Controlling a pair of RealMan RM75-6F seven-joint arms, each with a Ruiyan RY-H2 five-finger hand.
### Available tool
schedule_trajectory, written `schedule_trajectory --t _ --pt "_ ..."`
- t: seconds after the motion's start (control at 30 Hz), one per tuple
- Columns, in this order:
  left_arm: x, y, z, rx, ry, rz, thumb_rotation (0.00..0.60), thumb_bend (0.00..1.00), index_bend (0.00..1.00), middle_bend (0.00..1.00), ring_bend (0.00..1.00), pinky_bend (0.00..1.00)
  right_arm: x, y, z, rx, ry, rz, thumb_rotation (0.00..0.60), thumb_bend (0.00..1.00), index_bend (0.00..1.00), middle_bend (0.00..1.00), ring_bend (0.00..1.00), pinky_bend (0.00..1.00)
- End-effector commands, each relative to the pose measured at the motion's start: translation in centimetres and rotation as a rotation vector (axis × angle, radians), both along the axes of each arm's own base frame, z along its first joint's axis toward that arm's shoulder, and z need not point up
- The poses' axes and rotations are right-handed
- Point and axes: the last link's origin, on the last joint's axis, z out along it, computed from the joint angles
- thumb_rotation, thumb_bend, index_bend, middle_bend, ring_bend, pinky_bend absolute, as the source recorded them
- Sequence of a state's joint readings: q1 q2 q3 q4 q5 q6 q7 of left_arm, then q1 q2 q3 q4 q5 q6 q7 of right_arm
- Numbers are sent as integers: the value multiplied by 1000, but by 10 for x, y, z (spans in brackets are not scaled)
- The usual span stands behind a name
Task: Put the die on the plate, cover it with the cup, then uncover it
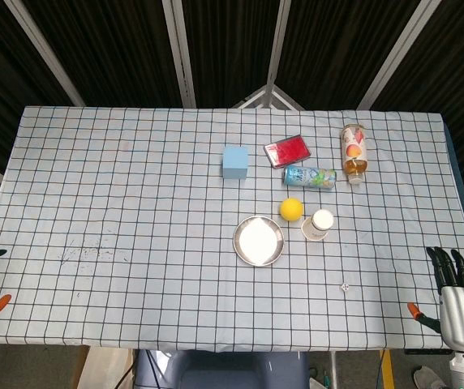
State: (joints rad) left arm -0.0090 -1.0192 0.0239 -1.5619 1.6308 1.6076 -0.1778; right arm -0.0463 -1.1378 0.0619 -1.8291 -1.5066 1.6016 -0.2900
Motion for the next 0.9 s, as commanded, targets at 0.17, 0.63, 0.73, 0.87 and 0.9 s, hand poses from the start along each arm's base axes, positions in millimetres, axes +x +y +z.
schedule_trajectory --t 0.17,0.63,0.73,0.87,0.9 --pt "-3 -5 9 34 -27 -5 600 297 209 0 0 24 0 1 -1 3 3 -3 600 79 102 135 60 0" --pt "-4 -2 6 27 -17 5 600 297 209 0 0 23 -1 -3 -12 68 -43 -13 600 79 163 135 60 0" --pt "-3 -5 6 30 -18 -1 600 297 209 0 0 23 0 -5 -20 59 -81 -27 600 79 220 135 60 0" --pt "-3 -7 5 21 -14 0 600 296 209 0 0 23 6 -6 -41 38 -173 -61 600 79 278 135 60 0" --pt "-3 -7 5 20 -16 2 600 296 209 0 0 23 8 -6 -47 49 -201 -69 600 79 287 135 61 0"
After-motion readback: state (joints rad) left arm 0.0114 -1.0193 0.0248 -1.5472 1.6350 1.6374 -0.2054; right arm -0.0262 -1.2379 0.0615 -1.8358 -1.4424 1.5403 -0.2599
